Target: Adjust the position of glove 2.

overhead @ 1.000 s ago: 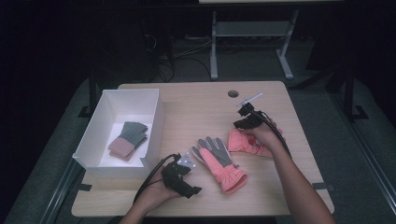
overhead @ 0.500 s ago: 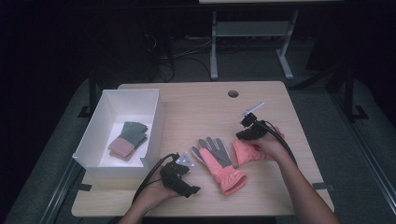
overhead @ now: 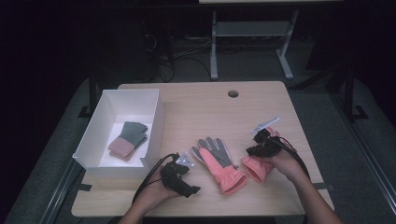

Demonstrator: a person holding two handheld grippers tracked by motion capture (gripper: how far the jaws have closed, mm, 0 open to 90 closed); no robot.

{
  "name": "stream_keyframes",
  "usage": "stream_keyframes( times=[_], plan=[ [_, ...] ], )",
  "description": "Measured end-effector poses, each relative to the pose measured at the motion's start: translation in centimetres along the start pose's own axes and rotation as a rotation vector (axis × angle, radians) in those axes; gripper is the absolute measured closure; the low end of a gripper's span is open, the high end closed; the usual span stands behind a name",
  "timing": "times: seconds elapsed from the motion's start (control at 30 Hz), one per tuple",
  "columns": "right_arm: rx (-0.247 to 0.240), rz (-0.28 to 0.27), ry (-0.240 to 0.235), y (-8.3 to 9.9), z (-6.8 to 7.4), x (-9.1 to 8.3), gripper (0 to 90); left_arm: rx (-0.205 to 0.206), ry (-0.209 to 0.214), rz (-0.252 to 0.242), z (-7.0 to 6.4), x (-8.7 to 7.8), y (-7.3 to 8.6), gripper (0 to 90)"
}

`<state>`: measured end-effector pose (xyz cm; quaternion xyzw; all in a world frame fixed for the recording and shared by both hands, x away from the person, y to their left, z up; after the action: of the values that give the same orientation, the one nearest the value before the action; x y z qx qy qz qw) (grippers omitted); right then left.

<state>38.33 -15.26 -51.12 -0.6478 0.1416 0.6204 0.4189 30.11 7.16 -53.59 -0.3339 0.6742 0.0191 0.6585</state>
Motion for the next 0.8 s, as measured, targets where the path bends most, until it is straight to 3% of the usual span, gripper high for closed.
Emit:
stream_keyframes(
  times=[0.23, 0.5, 0.53, 0.7, 0.8],
  plan=[
    [0.004, 0.001, -0.005, 3.4, 0.9, -1.2, 89.9, -0.005, 0.000, -0.003, 0.0, 0.1, -0.1, 16.0],
    [0.059, -0.002, 0.014, 7.5, 0.5, -2.6, 89.8, 0.000, -0.004, 0.007, 0.1, 0.0, 0.0, 16.0],
    [0.069, -0.003, 0.013, 7.8, 0.4, -2.7, 89.8, 0.016, -0.007, 0.018, 0.2, -0.1, 0.1, 16.0],
    [0.113, -0.059, 0.007, 8.6, -0.2, -4.0, 83.0, 0.014, -0.007, 0.019, 0.2, -0.1, 0.1, 16.0],
    [0.152, -0.114, 0.058, 8.5, -1.5, -5.3, 77.7, 0.012, -0.009, 0.015, 0.3, -0.1, 0.1, 16.0]
  ],
)
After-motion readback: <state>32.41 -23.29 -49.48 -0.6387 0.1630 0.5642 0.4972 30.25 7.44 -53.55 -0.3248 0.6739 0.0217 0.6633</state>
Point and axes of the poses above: each handheld gripper's, and its own axes: x roughly forward along the jaws, y roughly out of its underside, z roughly to its left, the point moved 10 cm from there along x, roughly forward along the jaws, and after that the axes turned 10 degrees about z, right-handed, at the moved point
